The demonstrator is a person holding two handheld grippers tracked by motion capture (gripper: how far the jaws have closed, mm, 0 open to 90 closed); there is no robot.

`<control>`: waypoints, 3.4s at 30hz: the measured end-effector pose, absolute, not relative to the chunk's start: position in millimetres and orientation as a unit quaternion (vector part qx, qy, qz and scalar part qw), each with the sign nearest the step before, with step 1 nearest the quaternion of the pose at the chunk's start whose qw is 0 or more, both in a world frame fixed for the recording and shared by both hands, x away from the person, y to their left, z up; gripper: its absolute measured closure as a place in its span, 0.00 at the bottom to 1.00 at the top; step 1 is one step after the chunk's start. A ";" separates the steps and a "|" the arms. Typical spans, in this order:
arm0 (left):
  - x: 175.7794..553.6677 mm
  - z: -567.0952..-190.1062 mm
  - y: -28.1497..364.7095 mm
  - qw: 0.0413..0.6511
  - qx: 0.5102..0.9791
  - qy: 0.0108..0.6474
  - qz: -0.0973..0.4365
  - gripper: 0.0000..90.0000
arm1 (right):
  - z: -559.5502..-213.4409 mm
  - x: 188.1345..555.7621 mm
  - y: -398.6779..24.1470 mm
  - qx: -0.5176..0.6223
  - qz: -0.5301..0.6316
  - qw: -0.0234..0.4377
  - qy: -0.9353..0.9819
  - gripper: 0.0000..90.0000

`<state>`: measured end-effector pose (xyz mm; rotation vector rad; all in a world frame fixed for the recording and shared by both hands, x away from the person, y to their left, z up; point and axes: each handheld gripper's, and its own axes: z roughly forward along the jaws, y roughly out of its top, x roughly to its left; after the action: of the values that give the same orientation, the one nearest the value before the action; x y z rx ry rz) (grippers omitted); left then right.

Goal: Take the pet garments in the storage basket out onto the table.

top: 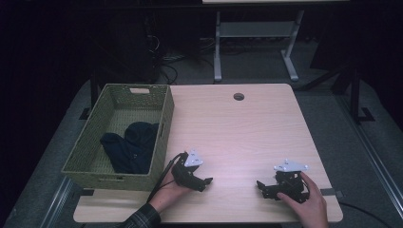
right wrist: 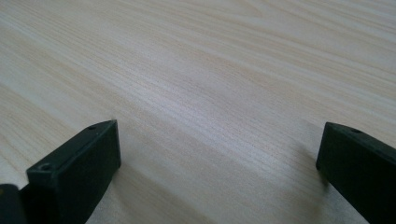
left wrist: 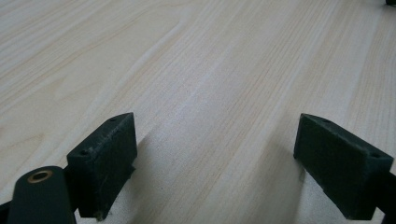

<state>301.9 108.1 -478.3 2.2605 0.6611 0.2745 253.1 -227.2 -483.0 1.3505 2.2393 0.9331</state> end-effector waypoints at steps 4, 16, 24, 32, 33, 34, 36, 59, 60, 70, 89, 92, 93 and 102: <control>301.9 -478.4 108.0 0.376 0.883 0.259 0.107 0.14 | -483.0 253.1 -227.1 0.478 0.331 0.181 0.793 0.00; 304.0 -475.8 107.4 0.364 0.887 0.263 0.106 0.15 | -483.0 253.1 -227.2 0.479 0.331 0.181 0.793 0.00; 306.7 -474.0 109.3 0.361 0.887 0.270 0.101 0.15 | -483.0 253.1 -227.6 0.477 0.330 0.181 0.794 0.00; 309.7 -468.3 111.9 0.370 0.882 0.274 0.098 0.15 | -483.0 253.2 -227.7 0.476 0.330 0.181 0.795 0.00; 309.7 -467.9 111.7 0.372 0.882 0.273 0.100 0.15 | -483.0 253.2 -227.7 0.476 0.330 0.181 0.795 0.00; 309.9 -467.5 111.9 0.373 0.881 0.272 0.100 0.15 | -483.0 253.2 -227.8 0.476 0.330 0.181 0.795 0.00; 310.3 -466.7 112.4 0.374 0.881 0.273 0.099 0.15 | -483.0 253.2 -227.8 0.476 0.330 0.181 0.795 0.00; 313.6 -452.6 113.0 0.379 0.880 0.265 0.109 0.15 | -483.0 253.2 -227.8 0.475 0.330 0.181 0.795 0.00; 313.7 -451.7 112.9 0.378 0.881 0.263 0.111 0.15 | -483.0 253.2 -227.8 0.475 0.330 0.181 0.795 0.00; 314.9 -443.6 113.4 0.381 0.879 0.262 0.115 0.15 | -483.0 253.2 -227.8 0.475 0.330 0.181 0.795 0.00; 318.1 -430.5 114.8 0.394 0.875 0.258 0.116 0.15 | -483.0 253.2 -227.8 0.475 0.331 0.181 0.795 0.00; 318.2 -429.1 114.6 0.394 0.875 0.255 0.116 0.15 | -483.0 253.2 -227.8 0.475 0.330 0.181 0.795 0.00; 318.2 -428.1 114.3 0.395 0.875 0.255 0.114 0.15 | -483.0 253.2 -227.8 0.476 0.330 0.181 0.795 0.00; 320.1 -421.8 115.7 0.400 0.873 0.256 0.115 0.15 | -483.0 253.2 -227.8 0.476 0.331 0.181 0.795 0.00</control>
<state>320.1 115.7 -421.8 2.2074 0.6473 0.2918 253.2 -227.8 -483.0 1.3433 2.2453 0.9336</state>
